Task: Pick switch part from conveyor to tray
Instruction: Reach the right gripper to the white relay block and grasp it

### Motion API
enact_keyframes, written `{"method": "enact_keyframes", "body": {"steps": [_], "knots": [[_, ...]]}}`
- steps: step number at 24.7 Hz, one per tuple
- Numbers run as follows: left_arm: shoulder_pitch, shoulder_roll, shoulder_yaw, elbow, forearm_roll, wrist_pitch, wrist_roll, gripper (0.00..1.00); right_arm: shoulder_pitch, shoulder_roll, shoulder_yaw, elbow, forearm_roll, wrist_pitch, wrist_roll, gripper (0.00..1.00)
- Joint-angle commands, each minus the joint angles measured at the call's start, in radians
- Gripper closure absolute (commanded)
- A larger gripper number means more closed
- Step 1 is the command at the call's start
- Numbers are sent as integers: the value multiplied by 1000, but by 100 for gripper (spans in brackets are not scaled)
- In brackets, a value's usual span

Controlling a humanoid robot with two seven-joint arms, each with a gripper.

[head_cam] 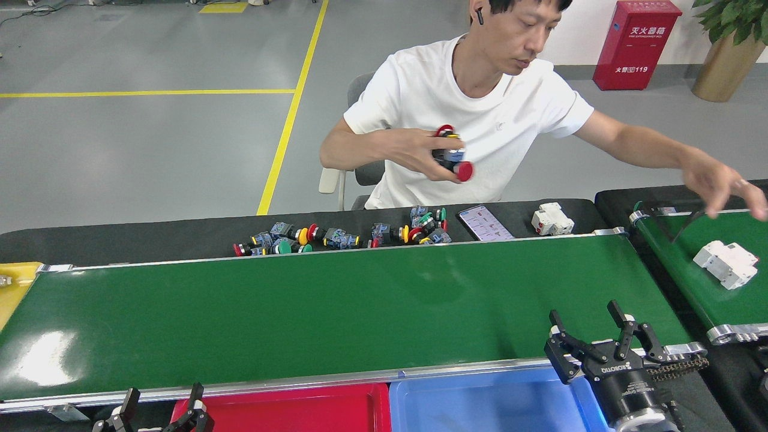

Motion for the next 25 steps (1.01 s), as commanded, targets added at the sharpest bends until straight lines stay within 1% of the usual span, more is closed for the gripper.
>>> {"method": "enact_keyframes", "body": {"steps": [1, 3, 5, 7, 10, 12, 13, 15, 18, 22, 25], "knots": [[-9, 12, 6, -11, -1, -6, 13, 0, 16, -2, -9, -35, -2, 3, -4, 0], [-9, 35, 1, -11, -1, -8, 20, 0, 68, 1, -17, -86, -2, 9, -3, 0], [-9, 30, 6, -11, -1, -8, 21, 0, 146, 2, -19, -141, -2, 41, -4, 0], [-9, 30, 10, -11, -1, -8, 21, 0, 178, 8, -19, -143, -2, 42, -8, 0], [-9, 41, 16, -11, 1, -11, 21, 0, 180, 10, -19, -143, -2, 47, -8, 0], [-9, 29, 18, -13, 2, -11, 23, 0, 180, 12, -20, -143, -2, 49, -6, 0], [-9, 47, 20, -11, 2, -11, 24, 0, 180, 12, -20, -141, -2, 49, -6, 0], [-9, 55, 21, -11, 2, -11, 24, 0, 180, 12, -20, -143, -2, 49, -6, 0], [-7, 30, 20, -11, 4, -11, 24, 0, 178, 10, -19, -143, -2, 49, -6, 0], [-7, 24, 20, -11, 4, -3, 23, 0, 178, 10, -20, -141, -2, 47, -6, 0], [-7, 6, 20, -11, 4, 3, 0, 0, 178, 10, -20, -141, -2, 49, -4, 0]]}}
